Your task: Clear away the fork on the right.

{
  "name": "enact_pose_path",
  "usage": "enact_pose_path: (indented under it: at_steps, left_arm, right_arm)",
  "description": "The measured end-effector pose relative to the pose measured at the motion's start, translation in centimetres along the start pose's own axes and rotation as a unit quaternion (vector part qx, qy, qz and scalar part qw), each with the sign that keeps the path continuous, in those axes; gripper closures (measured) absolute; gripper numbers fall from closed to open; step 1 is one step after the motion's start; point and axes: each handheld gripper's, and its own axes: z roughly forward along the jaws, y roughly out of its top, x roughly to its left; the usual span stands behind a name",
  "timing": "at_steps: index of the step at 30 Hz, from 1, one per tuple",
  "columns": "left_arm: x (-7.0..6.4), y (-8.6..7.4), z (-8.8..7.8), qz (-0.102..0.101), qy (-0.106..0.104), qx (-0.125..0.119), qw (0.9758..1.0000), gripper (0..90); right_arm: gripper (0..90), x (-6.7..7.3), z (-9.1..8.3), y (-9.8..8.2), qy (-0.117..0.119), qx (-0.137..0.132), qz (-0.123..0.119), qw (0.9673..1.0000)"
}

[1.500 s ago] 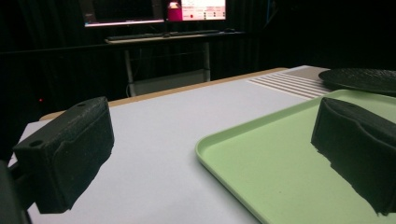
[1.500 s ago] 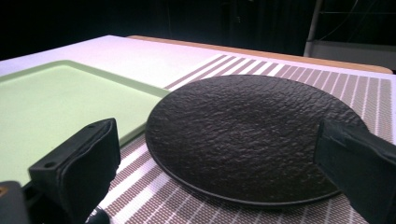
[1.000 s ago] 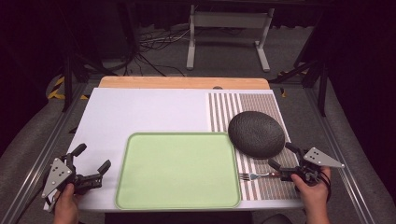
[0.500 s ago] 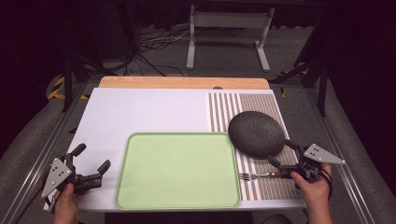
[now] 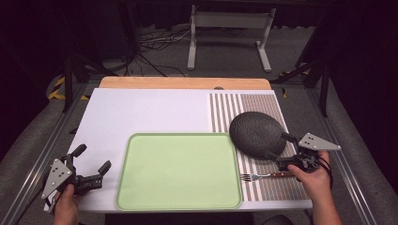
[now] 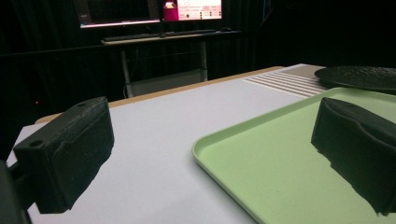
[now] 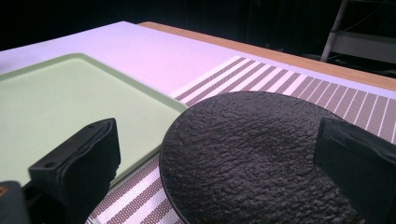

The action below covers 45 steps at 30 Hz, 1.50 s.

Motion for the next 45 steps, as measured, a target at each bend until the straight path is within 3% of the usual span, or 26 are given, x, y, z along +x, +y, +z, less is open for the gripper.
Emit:
enact_pose_path:
  at_steps: [4, 10, 13, 17, 18, 19, 20, 21, 24, 25, 26, 32, 36, 42, 45]
  left_arm:
    - [0.0, 0.0, 0.0, 0.001, -0.001, 0.001, 1.0, 0.0]
    - [0.0, 0.0, 0.0, 0.002, -0.001, 0.002, 1.0, 0.0]
    - [0.0, 0.0, 0.0, 0.002, -0.003, 0.002, 1.0, 0.0]
    - [-0.1, 0.0, 0.1, 0.007, -0.006, 0.004, 0.9999, 0.0]
    - [-0.1, 0.0, 0.1, 0.007, -0.006, 0.004, 0.9999, 0.0]
    - [-0.1, 0.0, 0.1, 0.007, -0.007, 0.004, 0.9999, 0.0]
    - [0.0, 0.0, 0.1, 0.005, -0.006, 0.004, 1.0, 0.0]
    - [0.0, 0.0, 0.1, 0.005, -0.006, 0.004, 1.0, 0.0]
    - [0.0, 0.0, 0.1, 0.003, -0.005, 0.003, 1.0, 0.0]
    - [0.0, 0.0, 0.1, 0.003, -0.005, 0.003, 1.0, 0.0]
    - [0.0, 0.0, 0.1, 0.003, -0.006, 0.003, 1.0, 0.0]
    - [0.0, 0.0, 0.1, 0.003, -0.006, 0.003, 1.0, 0.0]
    - [0.0, 0.0, 0.1, 0.002, -0.005, 0.003, 1.0, 0.0]
    - [0.0, 0.0, 0.1, 0.002, -0.005, 0.003, 1.0, 0.0]
    - [0.0, 0.0, 0.1, 0.002, -0.005, 0.003, 1.0, 0.0]
  right_arm:
    - [1.1, -0.1, 0.4, 0.5, 0.001, 0.011, -0.004, 0.9999]
    - [2.3, 0.0, 0.9, 1.5, 0.018, 0.075, -0.034, 0.9964]
    - [2.4, -0.1, 1.1, 2.1, 0.026, 0.111, -0.048, 0.9923]
    - [3.2, -0.2, 1.8, 3.4, 0.031, 0.165, -0.074, 0.9831]
    - [3.2, -0.2, 1.8, 3.4, 0.031, 0.165, -0.074, 0.9831]
    - [3.1, 0.0, 2.0, 3.9, 0.036, 0.184, -0.086, 0.9785]
    - [3.2, 0.0, 2.2, 4.0, 0.04, 0.192, -0.092, 0.9764]
    - [3.2, 0.0, 2.2, 4.0, 0.04, 0.192, -0.092, 0.9764]
    - [3.6, 0.1, 2.5, 4.4, 0.043, 0.219, -0.107, 0.9689]
    - [4.1, 0.2, 2.6, 4.6, 0.047, 0.236, -0.112, 0.9641]
    - [4.1, 0.2, 2.7, 4.6, 0.051, 0.243, -0.114, 0.9618]
    - [4.2, 0.3, 3.1, 4.5, 0.065, 0.305, -0.134, 0.9408]
    - [4.7, 0.2, 3.4, 4.2, 0.069, 0.327, -0.143, 0.9316]
    - [5.3, 0.2, 3.6, 3.8, 0.078, 0.368, -0.152, 0.9139]
    - [5.2, 0.2, 3.6, 3.8, 0.075, 0.378, -0.158, 0.9091]
